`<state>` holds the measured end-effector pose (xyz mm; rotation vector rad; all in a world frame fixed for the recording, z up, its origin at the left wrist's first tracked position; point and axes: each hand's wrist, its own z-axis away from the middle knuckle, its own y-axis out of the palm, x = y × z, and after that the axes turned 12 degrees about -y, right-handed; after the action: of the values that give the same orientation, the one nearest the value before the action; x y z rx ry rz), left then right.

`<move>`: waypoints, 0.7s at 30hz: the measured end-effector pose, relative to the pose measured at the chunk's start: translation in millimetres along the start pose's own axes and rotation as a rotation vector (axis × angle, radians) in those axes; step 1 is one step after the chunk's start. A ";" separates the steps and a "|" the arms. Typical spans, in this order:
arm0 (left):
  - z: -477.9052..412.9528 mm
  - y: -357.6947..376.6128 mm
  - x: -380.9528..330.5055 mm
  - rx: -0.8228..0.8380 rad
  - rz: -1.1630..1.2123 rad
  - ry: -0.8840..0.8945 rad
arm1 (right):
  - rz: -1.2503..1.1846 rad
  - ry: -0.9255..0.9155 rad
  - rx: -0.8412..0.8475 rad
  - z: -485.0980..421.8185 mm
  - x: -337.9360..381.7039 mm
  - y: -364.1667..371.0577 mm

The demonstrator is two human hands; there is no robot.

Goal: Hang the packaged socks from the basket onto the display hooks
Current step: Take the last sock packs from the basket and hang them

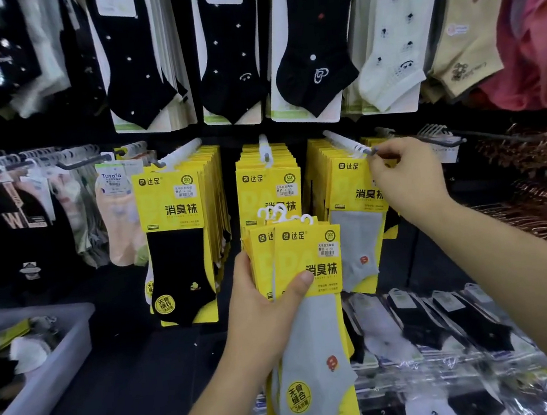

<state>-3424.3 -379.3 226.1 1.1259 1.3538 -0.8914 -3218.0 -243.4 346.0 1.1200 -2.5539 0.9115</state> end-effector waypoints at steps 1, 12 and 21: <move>0.1 0.2 -0.3 0.003 0.002 0.001 | 0.115 -0.044 0.012 1.6 -1.1 1.2; -0.1 0.3 -1.6 -0.027 -0.003 -0.004 | 0.196 0.019 -0.148 39.8 8.5 10.8; 0.6 2.6 2.9 -0.019 -0.017 -0.006 | 0.000 0.068 -0.051 38.5 5.6 9.1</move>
<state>-3421.5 -378.8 223.4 1.0978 1.3666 -0.8914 -3226.2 -265.7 313.8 1.0567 -2.5082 0.8641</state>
